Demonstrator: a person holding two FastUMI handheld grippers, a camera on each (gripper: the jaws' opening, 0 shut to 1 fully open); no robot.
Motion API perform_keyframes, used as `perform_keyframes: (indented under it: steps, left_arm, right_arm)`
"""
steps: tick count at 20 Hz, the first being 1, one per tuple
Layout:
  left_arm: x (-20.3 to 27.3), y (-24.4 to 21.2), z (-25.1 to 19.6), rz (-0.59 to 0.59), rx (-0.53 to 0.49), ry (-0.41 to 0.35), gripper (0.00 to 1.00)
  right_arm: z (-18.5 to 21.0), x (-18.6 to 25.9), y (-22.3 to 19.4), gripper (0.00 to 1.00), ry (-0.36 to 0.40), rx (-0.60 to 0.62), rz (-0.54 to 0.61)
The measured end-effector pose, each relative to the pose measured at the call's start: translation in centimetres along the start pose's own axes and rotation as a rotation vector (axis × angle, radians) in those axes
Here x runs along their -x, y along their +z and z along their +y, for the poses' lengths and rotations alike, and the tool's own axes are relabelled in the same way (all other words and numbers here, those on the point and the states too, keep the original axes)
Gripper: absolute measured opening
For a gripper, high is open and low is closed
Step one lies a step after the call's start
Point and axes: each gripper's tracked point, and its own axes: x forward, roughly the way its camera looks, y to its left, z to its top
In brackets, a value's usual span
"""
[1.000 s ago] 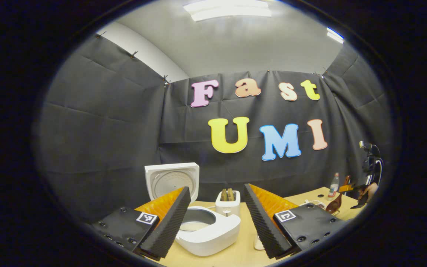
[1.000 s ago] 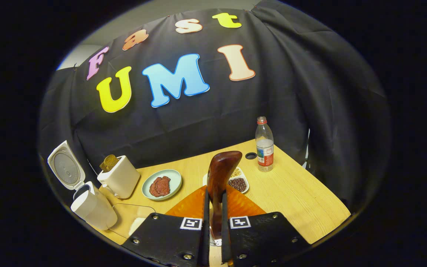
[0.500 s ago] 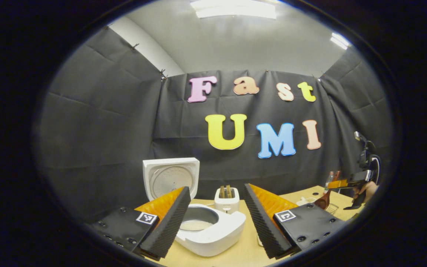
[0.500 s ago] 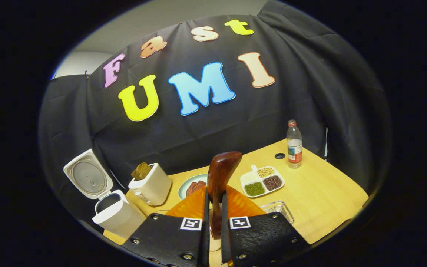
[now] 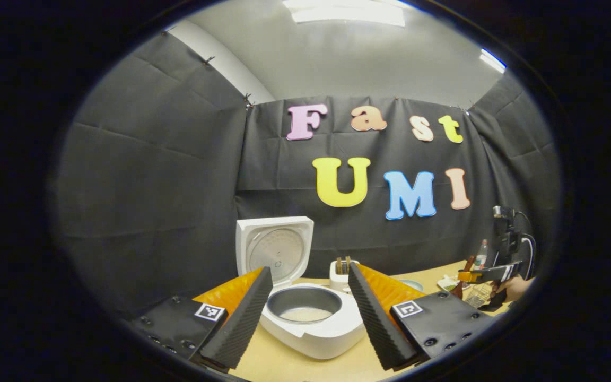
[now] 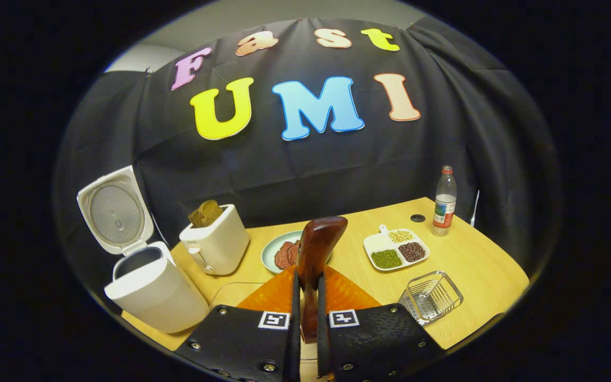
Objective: Close the left gripper, press the button to open the rice cooker; take a wooden spoon from the chopstick holder with the right hand, scoop a spoonful of rice and pour it into the rice cooker, then put the wooden spoon back into the chopstick holder.
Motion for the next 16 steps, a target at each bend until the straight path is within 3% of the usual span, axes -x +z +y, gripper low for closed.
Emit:
perform_keyframes:
  steps: [4,7,13,14,16]
  left_arm:
    - [0.4,-0.8,1.8,0.017,-0.002,0.016,0.99]
    - [0.6,-0.8,2.4,0.017,-0.004,0.021,0.99]
    - [1.2,-0.8,2.7,0.018,0.000,0.023,0.99]
    - [1.3,-0.9,2.8,0.020,0.001,0.026,0.95]
    - [1.6,-0.8,3.0,0.018,0.002,0.031,0.99]
  right_arm:
    - [1.3,-1.4,-2.5,0.13,-0.022,0.122,0.020]
    - [3.2,-1.7,-4.8,0.13,-0.004,0.119,0.073]
    - [8.3,-1.3,-6.6,0.13,0.108,0.005,0.121]
    - [8.9,-1.2,-6.6,0.13,0.123,-0.025,0.128]
    - [10.0,-0.9,-6.9,0.13,0.154,-0.111,0.153]
